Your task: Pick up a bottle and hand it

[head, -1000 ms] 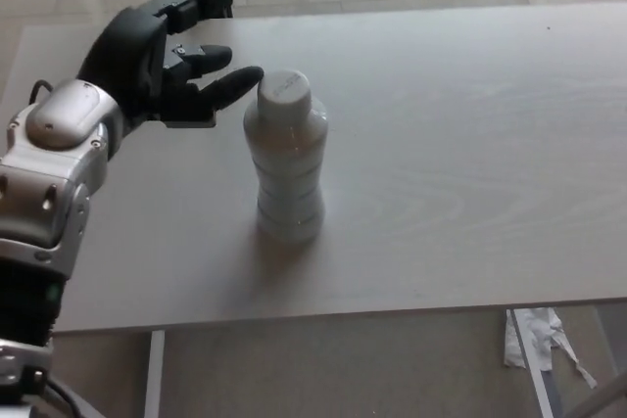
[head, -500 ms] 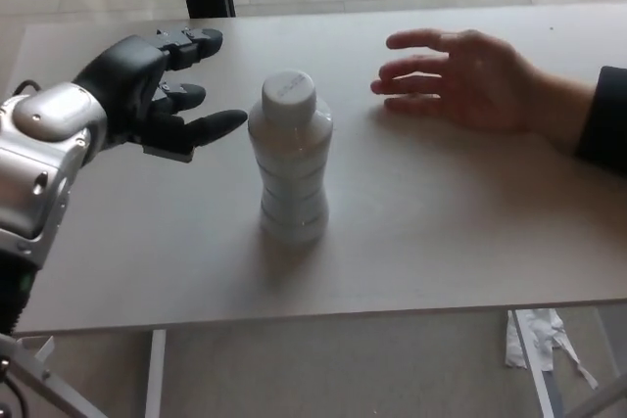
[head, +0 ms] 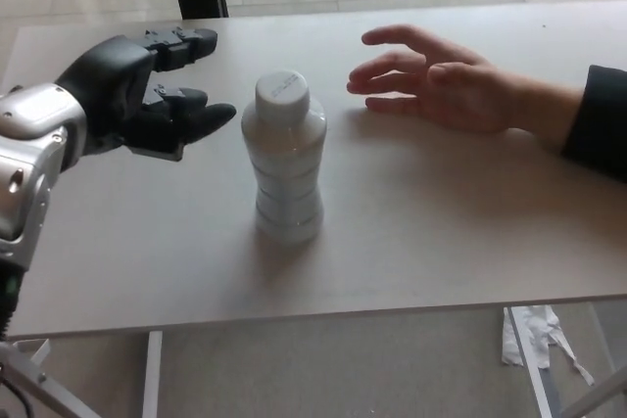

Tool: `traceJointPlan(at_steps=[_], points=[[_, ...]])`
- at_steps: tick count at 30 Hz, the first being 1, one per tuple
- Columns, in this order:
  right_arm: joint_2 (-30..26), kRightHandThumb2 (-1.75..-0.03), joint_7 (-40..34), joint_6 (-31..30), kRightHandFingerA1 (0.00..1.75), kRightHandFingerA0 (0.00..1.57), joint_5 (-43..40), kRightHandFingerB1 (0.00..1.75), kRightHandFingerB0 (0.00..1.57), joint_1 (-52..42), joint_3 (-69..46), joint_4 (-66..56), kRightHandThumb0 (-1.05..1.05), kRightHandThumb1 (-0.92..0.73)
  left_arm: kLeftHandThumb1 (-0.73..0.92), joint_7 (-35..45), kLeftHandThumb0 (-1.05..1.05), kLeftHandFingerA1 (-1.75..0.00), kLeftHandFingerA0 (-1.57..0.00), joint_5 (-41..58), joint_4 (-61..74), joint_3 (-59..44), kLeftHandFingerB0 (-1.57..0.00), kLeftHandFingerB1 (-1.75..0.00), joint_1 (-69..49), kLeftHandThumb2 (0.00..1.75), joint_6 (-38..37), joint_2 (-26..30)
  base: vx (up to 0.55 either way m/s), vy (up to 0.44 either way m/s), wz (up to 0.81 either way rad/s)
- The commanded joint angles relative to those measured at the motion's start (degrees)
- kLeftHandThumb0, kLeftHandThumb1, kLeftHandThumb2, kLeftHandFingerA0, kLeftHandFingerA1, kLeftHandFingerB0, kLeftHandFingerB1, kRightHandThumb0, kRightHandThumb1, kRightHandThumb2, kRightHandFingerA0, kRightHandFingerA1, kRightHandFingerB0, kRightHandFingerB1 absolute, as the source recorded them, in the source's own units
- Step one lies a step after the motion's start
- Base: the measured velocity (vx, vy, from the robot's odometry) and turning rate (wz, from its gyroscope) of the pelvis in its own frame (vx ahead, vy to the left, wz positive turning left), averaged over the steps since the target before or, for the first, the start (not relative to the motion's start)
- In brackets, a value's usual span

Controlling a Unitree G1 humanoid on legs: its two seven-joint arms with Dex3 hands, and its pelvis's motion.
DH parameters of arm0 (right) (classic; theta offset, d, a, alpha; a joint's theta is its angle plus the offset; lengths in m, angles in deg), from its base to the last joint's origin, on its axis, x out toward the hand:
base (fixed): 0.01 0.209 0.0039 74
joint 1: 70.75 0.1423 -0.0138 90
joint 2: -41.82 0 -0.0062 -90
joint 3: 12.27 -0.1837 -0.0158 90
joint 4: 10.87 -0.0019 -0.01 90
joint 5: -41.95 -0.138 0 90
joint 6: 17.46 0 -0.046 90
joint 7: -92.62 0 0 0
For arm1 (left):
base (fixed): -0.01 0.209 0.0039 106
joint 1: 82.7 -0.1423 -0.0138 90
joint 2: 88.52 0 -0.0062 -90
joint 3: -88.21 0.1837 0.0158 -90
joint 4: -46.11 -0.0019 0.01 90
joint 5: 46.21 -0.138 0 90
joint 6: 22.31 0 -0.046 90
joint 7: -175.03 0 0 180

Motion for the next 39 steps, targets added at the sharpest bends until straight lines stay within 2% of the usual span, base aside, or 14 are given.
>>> traceJointPlan(at_steps=[1, 6, 7, 8, 13, 15, 16, 17, 23, 25, 28, 29, 31, 39], points=[[-1.78, -0.57, -0.01, 0.36, 1.3, 0.97, -0.54, 0.45, 0.35, 2.03, -0.12, -0.87, -0.67, -0.54, 0.43, 1.98, -0.81, -0.42, -0.01, 1.35, 2.77, -0.62, 0.0, -0.01, -4.08, 0.94, 0.66, -0.76, 0.0, 0.0, 0.0], [-2.05, -0.58, 0.37, 0.06, 1.19, 0.91, -0.27, 0.44, 0.34, 2.39, 0.27, -1.35, -0.69, -0.54, 0.46, 2.48, -0.86, -0.29, 0.0, 1.29, 4.81, -0.37, 0.0, 0.0, -7.97, 0.94, -0.72, -1.54, 0.0, 0.0, 0.0], [-2.18, -0.87, 0.37, 0.14, 0.83, 0.55, 0.03, 0.51, 0.26, 2.62, 0.58, -1.22, -0.72, -0.44, 0.48, 4.09, -0.88, -0.2, 0.0, 3.08, 4.76, -0.93, 0.0, -0.08, -8.66, 0.63, 0.37, -1.98, 0.0, 0.0, 0.0], [-2.09, -0.57, 0.37, -0.06, 1.21, 0.67, -0.23, 0.43, 0.34, 3.15, 0.46, -1.11, -0.68, -0.55, 0.47, 3.84, -0.85, -0.24, 0.0, 2.99, 5.62, -0.91, 0.0, -0.01, -9.17, 0.92, 0.59, -2.06, 0.0, 0.0, 0.0], [-2.29, -0.58, -0.17, -1.18, 1.3, 0.91, 0.13, 0.41, 0.34, 3.5, 0.86, -0.93, -0.67, -0.55, 0.46, 2.9, -0.84, -0.2, 0.0, 2.8, 7.45, -1.04, 0.0, -0.01, -11.73, 0.91, 0.03, -3.62, 0.0, 0.0, 0.0], [-2.2, -0.58, 0.56, -0.79, 1.43, 0.97, -0.32, 0.43, 0.34, 3.29, 0.67, -0.93, -0.67, -0.53, 0.45, 0.5, -0.87, -0.14, 0.0, 1.68, 8.93, -0.73, 0.0, -0.14, -13.11, 0.6, -0.74, -5.16, 0.0, 0.0, 0.0], [-2.04, -0.59, 0.88, -0.8, 1.39, 0.97, -0.74, 0.43, 0.35, 3.1, 0.4, -0.91, -0.7, -0.51, 0.45, -1.19, -0.88, -0.13, 0.0, 0.93, 9.62, -0.74, 0.0, -0.09, -13.88, 0.61, -1.62, -6.26, 0.0, 0.0, 0.0], [-2.09, -0.62, 0.94, -0.64, 1.37, 0.94, -0.56, 0.44, 0.33, 3.05, 0.58, -0.93, -0.71, -0.48, 0.47, -2.25, -0.81, -0.18, 0.0, 0.31, 10.05, -0.74, 0.0, -0.01, -13.92, 0.92, -1.84, -6.92, 0.0, 0.0, 0.0], [-2.24, -0.57, -0.04, -0.32, 1.08, 0.82, 0.3, 0.43, 0.36, 2.89, 1.15, -1.0, -0.68, -0.56, 0.51, -10.79, -0.85, -0.16, 0.0, -6.28, 11.02, 2.05, 0.0, 0.0, -14.63, 0.92, -8.09, -11.73, 0.0, 0.0, 0.0], [-2.29, -0.61, 0.67, -0.18, 1.4, 0.93, -0.05, 0.44, 0.33, 2.93, 1.03, -0.77, -0.73, -0.51, 0.5, -15.56, -0.86, -0.15, 0.0, -8.41, 10.11, 3.06, 0.0, -0.02, -14.09, 0.88, -9.38, -15.07, 0.0, 0.0, 0.0], [-1.98, -0.59, 0.73, -0.29, 1.4, 1.0, -0.18, 0.43, 0.34, 2.85, 1.07, -0.98, -0.69, -0.54, 0.52, -18.22, -0.87, -0.14, 0.0, -9.86, 9.83, 3.29, 0.0, 0.0, -14.07, 0.87, -9.63, -16.62, 0.0, 0.0, 0.0], [-1.9, -0.57, 0.95, 0.3, 1.01, 0.62, -0.38, 0.44, 0.35, 2.88, 0.92, -0.73, -0.69, -0.55, 0.52, -20.55, -0.87, -0.07, 0.0, -10.69, 9.22, 3.51, 0.0, 0.0, -13.62, 0.86, -9.59, -18.27, 0.0, 0.0, 0.0], [-1.9, -0.57, 1.02, -0.23, 1.33, 0.9, -0.41, 0.44, 0.35, 2.94, 0.97, -1.04, -0.69, -0.55, 0.52, -24.52, -0.89, -0.11, 0.0, -12.87, 8.6, 4.37, 0.0, 0.0, -12.43, 0.86, -7.54, -20.56, 0.0, 0.0, 0.0], [-1.23, -0.57, 0.21, 0.25, 0.95, 0.64, -0.19, 0.44, 0.36, 3.53, 1.29, -1.23, -0.67, -0.56, 0.53, -37.31, -0.88, -0.13, 0.0, -21.9, 3.12, 7.74, 0.0, 0.0, -8.43, 0.87, -4.11, -24.88, 0.0, 0.0, 0.0]])
